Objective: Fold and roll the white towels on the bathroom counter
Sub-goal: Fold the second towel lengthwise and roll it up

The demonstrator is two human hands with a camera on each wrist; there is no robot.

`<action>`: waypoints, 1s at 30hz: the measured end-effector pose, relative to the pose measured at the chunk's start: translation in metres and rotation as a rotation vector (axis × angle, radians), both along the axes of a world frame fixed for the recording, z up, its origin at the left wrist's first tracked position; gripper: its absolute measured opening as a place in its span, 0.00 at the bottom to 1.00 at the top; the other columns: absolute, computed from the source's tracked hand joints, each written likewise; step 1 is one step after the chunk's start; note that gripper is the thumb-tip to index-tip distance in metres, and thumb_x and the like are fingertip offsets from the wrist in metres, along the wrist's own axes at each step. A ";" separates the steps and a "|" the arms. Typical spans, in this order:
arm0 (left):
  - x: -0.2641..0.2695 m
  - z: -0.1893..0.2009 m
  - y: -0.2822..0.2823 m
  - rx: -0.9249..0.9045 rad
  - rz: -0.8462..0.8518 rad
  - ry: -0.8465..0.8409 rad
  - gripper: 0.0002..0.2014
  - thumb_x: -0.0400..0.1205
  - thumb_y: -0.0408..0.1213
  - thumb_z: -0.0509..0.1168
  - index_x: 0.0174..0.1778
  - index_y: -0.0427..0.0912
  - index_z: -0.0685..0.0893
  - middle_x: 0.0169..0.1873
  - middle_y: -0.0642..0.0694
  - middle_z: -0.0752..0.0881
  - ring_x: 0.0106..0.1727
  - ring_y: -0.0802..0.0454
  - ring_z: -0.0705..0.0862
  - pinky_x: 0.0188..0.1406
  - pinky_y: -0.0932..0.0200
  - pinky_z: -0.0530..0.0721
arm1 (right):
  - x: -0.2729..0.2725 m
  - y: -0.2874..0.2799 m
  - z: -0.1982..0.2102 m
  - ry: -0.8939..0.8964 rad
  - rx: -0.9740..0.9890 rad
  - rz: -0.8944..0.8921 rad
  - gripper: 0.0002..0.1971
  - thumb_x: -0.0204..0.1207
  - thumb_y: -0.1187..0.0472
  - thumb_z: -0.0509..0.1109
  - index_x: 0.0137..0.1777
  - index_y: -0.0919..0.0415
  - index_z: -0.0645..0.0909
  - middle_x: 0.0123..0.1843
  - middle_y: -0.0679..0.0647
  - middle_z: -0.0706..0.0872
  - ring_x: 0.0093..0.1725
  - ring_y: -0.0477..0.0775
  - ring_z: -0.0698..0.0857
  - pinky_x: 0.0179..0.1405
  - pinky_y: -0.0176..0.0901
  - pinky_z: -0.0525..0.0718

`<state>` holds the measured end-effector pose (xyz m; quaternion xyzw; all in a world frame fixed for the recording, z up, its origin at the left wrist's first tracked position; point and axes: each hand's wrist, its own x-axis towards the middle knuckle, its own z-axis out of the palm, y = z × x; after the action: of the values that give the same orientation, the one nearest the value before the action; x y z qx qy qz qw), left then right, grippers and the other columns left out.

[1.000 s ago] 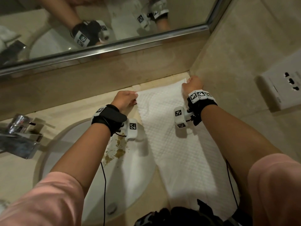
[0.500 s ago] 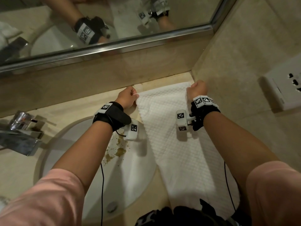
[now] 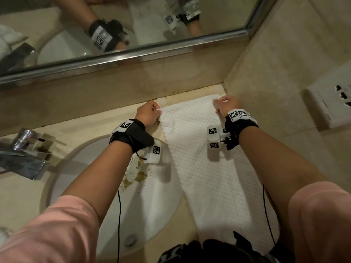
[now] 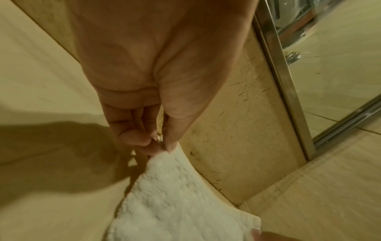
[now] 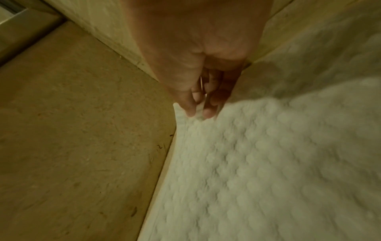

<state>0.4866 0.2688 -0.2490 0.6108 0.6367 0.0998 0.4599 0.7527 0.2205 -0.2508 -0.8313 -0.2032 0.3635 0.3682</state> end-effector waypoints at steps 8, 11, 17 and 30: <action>0.001 -0.002 -0.004 -0.020 0.115 -0.109 0.08 0.80 0.38 0.67 0.37 0.49 0.76 0.28 0.50 0.83 0.31 0.52 0.80 0.39 0.60 0.80 | 0.008 -0.002 -0.006 -0.009 -0.078 -0.009 0.09 0.64 0.56 0.69 0.25 0.55 0.75 0.26 0.55 0.86 0.30 0.57 0.83 0.34 0.52 0.84; 0.001 -0.002 -0.005 -0.020 0.123 -0.135 0.08 0.79 0.41 0.69 0.40 0.46 0.76 0.29 0.49 0.84 0.29 0.53 0.81 0.36 0.62 0.80 | 0.006 -0.002 -0.009 -0.014 -0.049 -0.013 0.12 0.66 0.58 0.70 0.26 0.54 0.71 0.25 0.58 0.82 0.25 0.56 0.80 0.27 0.48 0.80; 0.006 0.000 -0.003 0.025 0.111 -0.099 0.12 0.78 0.39 0.69 0.33 0.48 0.73 0.33 0.46 0.82 0.35 0.51 0.79 0.38 0.60 0.76 | 0.002 0.003 -0.012 -0.097 0.010 -0.050 0.15 0.66 0.61 0.70 0.25 0.53 0.67 0.27 0.59 0.78 0.26 0.55 0.77 0.26 0.44 0.77; 0.005 -0.003 0.004 -0.036 0.727 -0.434 0.17 0.72 0.28 0.76 0.37 0.47 0.73 0.36 0.49 0.81 0.34 0.56 0.80 0.28 0.75 0.81 | 0.000 0.037 0.013 -0.034 0.054 -0.055 0.17 0.74 0.67 0.71 0.33 0.54 0.66 0.26 0.54 0.76 0.18 0.50 0.73 0.19 0.37 0.72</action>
<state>0.4913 0.2724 -0.2523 0.3031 0.7008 0.3706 0.5288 0.7524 0.2576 -0.2374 -0.8322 -0.1964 0.3336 0.3970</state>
